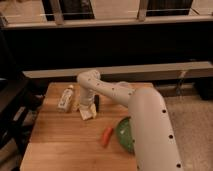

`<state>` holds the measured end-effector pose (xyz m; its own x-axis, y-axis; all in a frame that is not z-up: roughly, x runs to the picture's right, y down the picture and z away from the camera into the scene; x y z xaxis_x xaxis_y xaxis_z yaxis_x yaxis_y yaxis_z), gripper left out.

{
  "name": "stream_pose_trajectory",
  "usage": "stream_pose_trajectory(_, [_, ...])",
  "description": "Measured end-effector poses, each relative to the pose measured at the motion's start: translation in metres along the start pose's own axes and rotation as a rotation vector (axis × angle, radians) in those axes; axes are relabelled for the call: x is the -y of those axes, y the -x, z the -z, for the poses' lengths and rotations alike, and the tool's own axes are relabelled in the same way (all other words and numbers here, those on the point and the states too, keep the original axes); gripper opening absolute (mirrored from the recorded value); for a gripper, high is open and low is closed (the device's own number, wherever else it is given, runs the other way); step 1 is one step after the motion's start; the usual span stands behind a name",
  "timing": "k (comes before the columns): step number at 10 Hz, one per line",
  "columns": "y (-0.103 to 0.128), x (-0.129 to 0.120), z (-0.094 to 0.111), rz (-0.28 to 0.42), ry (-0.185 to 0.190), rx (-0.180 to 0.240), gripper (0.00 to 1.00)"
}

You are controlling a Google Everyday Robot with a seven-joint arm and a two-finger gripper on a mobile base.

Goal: Place the white sponge in the ceramic cup

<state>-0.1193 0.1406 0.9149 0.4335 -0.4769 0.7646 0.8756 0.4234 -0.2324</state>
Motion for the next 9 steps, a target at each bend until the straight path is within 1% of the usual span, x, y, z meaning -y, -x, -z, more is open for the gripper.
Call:
stream_pose_trajectory(1, [-0.001, -0.001, 0.001, -0.002, -0.001, -0.001, 0.28])
stream_pose_trajectory(2, [-0.001, -0.001, 0.001, -0.002, -0.002, -0.001, 0.21])
stream_pose_trajectory(3, [-0.001, -0.001, 0.002, -0.002, -0.003, -0.001, 0.08])
stream_pose_trajectory(4, [-0.001, 0.000, 0.002, -0.002, -0.004, -0.002, 0.02])
stream_pose_trajectory(5, [-0.001, 0.000, 0.002, -0.001, -0.005, -0.002, 0.00])
stream_pose_trajectory(6, [0.000, 0.001, 0.005, 0.008, -0.006, -0.014, 0.00])
stream_pose_trajectory(8, [0.006, 0.007, 0.026, 0.037, -0.023, -0.068, 0.00])
stream_pose_trajectory(9, [0.012, 0.011, 0.049, 0.056, -0.038, -0.105, 0.00])
